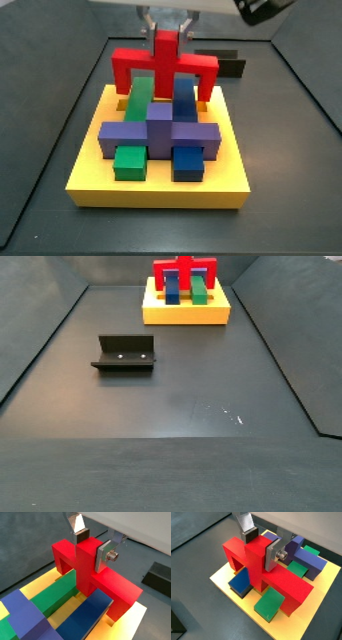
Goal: Pick up the red object. Move up. Move to above the board. Insert the red object.
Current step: Insert the red object.
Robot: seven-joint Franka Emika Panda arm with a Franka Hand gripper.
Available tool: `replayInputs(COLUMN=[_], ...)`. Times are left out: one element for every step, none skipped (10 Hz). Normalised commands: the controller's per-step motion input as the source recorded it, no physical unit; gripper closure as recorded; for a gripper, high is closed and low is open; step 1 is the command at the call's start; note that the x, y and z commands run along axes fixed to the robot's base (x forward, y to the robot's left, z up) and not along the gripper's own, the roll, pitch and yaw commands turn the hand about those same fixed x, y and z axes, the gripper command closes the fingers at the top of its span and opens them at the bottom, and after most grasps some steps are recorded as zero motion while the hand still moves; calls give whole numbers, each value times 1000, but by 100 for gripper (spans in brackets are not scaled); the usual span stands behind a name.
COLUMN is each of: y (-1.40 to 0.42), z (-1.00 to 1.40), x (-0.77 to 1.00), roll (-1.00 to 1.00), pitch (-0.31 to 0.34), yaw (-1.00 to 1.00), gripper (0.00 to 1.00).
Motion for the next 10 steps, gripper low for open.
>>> replayInputs(y=[0,0,-97,-131,-3,0,0,0,0,0], z=[-383,-326,-46,0,-46,-177,-163,-143,-151,-246], x=[0,0,71,160,86,40,0,-6,0,-114], roll=[73,54,73,41,7,11,46,39,14,29], pitch=[-97,-106,-9,0,-30,-26,-17,-29,-50,-97], yaw=[0,3,63,151,171,137,106,80,6,0], gripper=[100,100,100,100,100,100,100,100,100,100])
